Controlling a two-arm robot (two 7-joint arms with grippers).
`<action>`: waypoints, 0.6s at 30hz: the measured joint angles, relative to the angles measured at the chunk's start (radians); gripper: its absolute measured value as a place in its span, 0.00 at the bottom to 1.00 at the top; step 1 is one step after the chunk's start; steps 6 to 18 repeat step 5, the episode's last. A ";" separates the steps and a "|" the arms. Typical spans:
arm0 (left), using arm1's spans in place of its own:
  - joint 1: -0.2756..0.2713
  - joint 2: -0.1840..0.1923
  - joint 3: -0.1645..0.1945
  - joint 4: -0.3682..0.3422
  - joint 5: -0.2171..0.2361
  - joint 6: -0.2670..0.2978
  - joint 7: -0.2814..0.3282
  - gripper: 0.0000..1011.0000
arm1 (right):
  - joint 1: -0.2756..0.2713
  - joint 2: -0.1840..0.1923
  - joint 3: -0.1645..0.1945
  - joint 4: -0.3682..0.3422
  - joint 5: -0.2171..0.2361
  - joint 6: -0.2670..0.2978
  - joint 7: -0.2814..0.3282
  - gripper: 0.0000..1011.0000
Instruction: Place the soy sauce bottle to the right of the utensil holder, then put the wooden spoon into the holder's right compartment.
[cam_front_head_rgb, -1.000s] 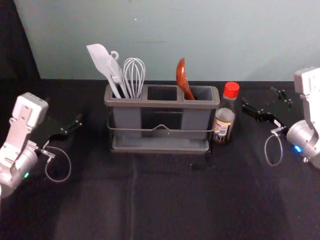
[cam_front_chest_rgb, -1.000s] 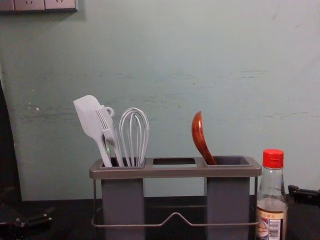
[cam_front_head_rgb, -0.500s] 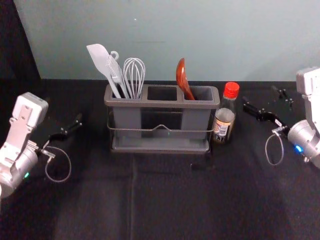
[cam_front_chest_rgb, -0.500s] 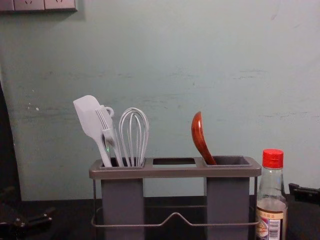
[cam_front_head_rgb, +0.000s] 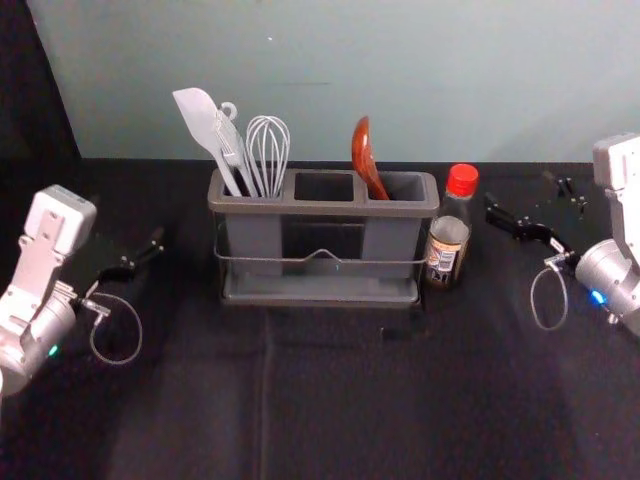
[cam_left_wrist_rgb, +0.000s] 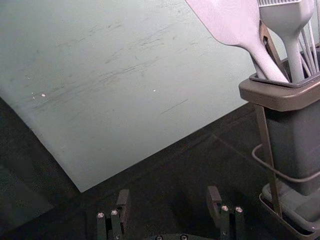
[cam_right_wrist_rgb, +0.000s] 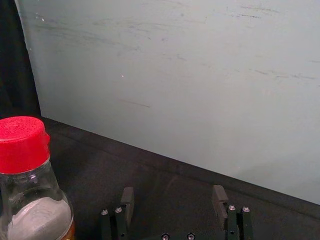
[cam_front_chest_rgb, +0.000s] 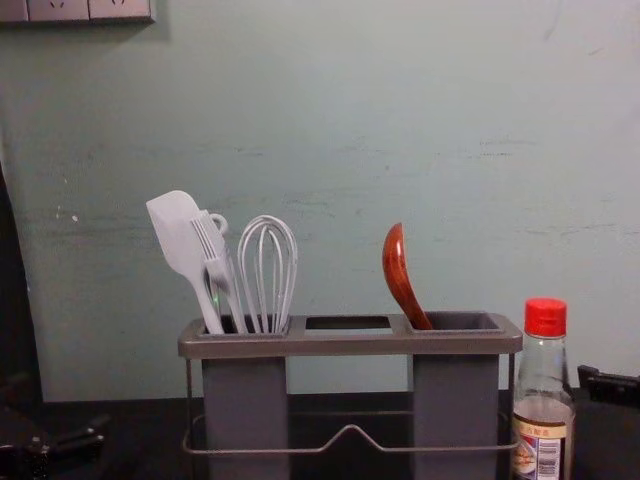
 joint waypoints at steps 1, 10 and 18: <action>0.000 0.000 0.000 0.000 0.000 0.000 0.000 0.99 | 0.000 0.000 0.000 0.000 0.000 0.000 0.000 0.99; 0.000 0.000 0.000 0.000 0.000 0.000 0.000 0.99 | 0.000 0.000 0.000 0.000 0.000 -0.001 0.000 0.99; 0.000 0.000 0.000 0.000 0.000 0.000 0.000 0.99 | 0.000 0.000 0.000 0.000 0.000 -0.001 0.000 0.99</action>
